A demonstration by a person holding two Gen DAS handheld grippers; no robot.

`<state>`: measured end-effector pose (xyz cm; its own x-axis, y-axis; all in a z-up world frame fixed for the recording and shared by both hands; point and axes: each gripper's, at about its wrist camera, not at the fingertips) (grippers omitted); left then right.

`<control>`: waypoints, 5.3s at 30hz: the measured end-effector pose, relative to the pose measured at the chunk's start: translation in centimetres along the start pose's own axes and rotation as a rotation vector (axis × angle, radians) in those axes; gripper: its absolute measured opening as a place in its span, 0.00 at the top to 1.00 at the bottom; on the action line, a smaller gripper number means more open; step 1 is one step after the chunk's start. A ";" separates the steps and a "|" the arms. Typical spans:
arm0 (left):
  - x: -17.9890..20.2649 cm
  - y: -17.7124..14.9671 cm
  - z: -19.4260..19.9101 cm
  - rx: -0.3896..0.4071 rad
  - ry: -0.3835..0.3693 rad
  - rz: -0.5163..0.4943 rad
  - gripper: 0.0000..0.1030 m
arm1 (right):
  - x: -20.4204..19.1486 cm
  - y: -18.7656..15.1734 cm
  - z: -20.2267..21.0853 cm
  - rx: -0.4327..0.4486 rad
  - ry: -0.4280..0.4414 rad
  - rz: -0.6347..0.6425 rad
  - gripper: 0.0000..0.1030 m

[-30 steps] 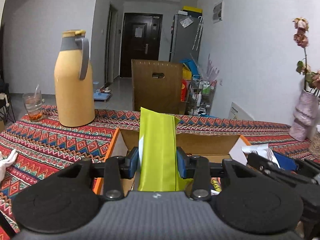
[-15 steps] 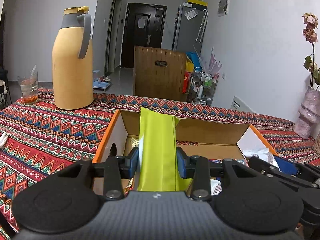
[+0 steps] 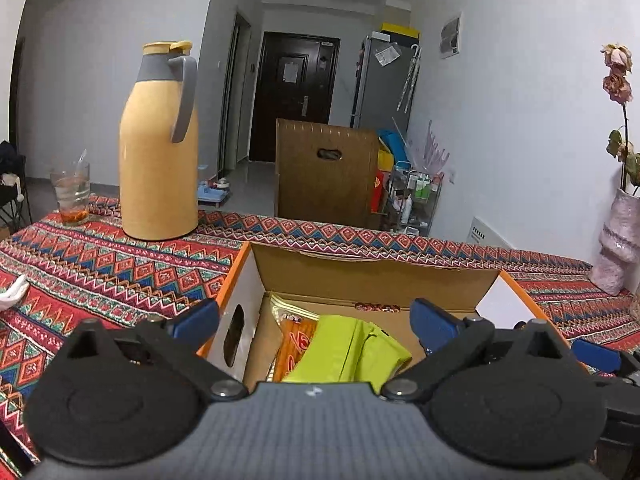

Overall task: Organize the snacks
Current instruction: 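Carry both packets into the cardboard box and open both grippers, then withdraw both grippers from the box back toward the snack pile, then grasp a white packet with the right gripper while the left grasps a gold packet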

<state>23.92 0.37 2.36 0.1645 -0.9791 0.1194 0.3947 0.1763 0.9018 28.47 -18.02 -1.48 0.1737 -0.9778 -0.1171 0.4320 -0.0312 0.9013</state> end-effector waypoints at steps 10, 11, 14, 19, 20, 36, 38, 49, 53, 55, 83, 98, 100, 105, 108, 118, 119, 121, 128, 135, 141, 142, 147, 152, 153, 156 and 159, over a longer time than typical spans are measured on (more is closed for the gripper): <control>-0.2 0.2 0.3 0.007 0.008 0.010 0.00 | 0.4 0.0 0.8 0.012 -0.002 -0.013 0.00; -0.2 0.2 0.5 0.011 0.009 0.010 0.00 | 0.4 0.0 0.8 0.012 -0.003 -0.014 0.00; -0.1 0.7 1.5 0.035 0.003 0.016 0.00 | 0.4 0.1 1.0 0.013 -0.003 -0.014 0.00; 0.2 1.6 3.5 0.086 0.004 0.026 0.00 | 0.4 0.5 2.1 0.038 -0.003 -0.017 0.00; 0.1 1.9 3.9 0.093 0.008 0.034 0.00 | 0.5 0.7 2.5 0.046 -0.004 -0.017 0.00; -3.2 -0.3 9.6 0.038 0.003 -0.044 0.00 | 0.8 1.7 9.2 0.131 0.066 0.004 0.00; -3.7 -1.2 10.3 0.028 0.008 -0.064 0.00 | 0.7 0.8 10.1 0.123 0.064 0.045 0.00; -5.7 -6.3 12.8 -0.041 -0.012 -0.153 0.00 | 2.0 -5.3 13.3 -0.005 0.074 0.110 0.00; -6.2 -8.4 12.4 -0.056 -0.002 -0.149 0.00 | 2.8 -7.4 14.3 -0.044 0.056 0.109 0.00; -6.4 -9.3 12.0 -0.049 0.012 -0.157 0.00 | 3.3 -8.4 14.8 -0.059 0.033 0.106 0.00; -8.7 -9.3 11.5 -0.048 -0.015 -0.043 0.00 | 5.9 -9.6 15.3 -0.111 -0.152 0.060 0.00; -9.2 -9.2 11.1 -0.067 0.008 -0.019 0.00 | 8.6 -7.8 10.5 -0.226 -0.236 0.017 0.04; -9.2 -9.2 11.1 -0.069 0.008 -0.017 0.00 | 9.1 -7.8 9.7 -0.245 -0.231 -0.013 0.16; -9.3 -9.2 11.0 -0.072 0.008 -0.012 0.00 | 9.5 -8.1 8.5 -0.277 -0.229 -0.056 0.36; -9.2 -9.2 10.9 -0.077 0.011 -0.013 0.00 | 8.8 -8.2 8.7 -0.261 -0.194 -0.034 0.54; -9.3 -9.2 10.9 -0.088 0.016 -0.010 0.00 | 8.4 -8.2 11.4 -0.055 -0.188 -0.034 0.60; -9.4 -9.1 10.8 -0.096 0.013 -0.007 0.00 | 8.3 -8.2 11.8 -0.032 -0.188 -0.032 0.60; -9.5 -8.9 10.7 -0.119 0.016 -0.010 0.00 | 8.2 -8.1 12.1 -0.015 -0.183 -0.025 0.60; -9.7 -7.1 10.4 -0.164 0.078 -0.120 0.00 | 8.7 -7.9 12.3 0.001 -0.157 -0.050 0.60; -9.4 -6.1 6.0 -0.255 0.154 -0.204 0.00 | 8.8 -8.2 12.5 0.017 -0.149 -0.054 0.60; -9.7 -7.6 4.0 -0.301 0.046 -0.162 0.00 | 8.8 -8.3 12.6 0.021 -0.146 -0.056 0.59; -9.5 -7.8 4.1 -0.302 0.024 -0.165 0.00 | 8.8 -8.3 12.5 0.020 -0.145 -0.057 0.59; -8.7 -8.6 3.7 -0.302 -0.012 -0.188 0.00 | 8.8 -8.3 12.4 0.014 -0.140 -0.057 0.59; -8.7 -8.7 3.3 -0.314 -0.024 -0.177 0.00 | 8.8 -8.3 12.4 0.012 -0.139 -0.057 0.59; -8.6 -8.8 3.2 -0.319 -0.021 -0.181 0.00 | 8.8 -8.3 12.3 0.012 -0.139 -0.058 0.59; -8.6 -8.8 3.0 -0.337 -0.003 -0.187 0.00 | 8.7 -8.4 12.3 0.012 -0.137 -0.058 0.59; -8.4 -8.6 2.8 -0.353 0.003 -0.196 0.00 | 8.8 -8.4 12.2 0.008 -0.134 -0.064 0.59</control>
<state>16.62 6.77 -5.23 0.0578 -0.9974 -0.0424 0.7053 0.0107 0.7089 15.58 -28.89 -4.94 0.0259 -0.9927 -0.1178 0.4308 -0.0953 0.8974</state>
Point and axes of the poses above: each gripper's, at about its wrist camera, not at the fingertips, and z roughly against the way its jaws point, x to its right, y to its top, and after that the axes turned 1 degree about y, right-handed
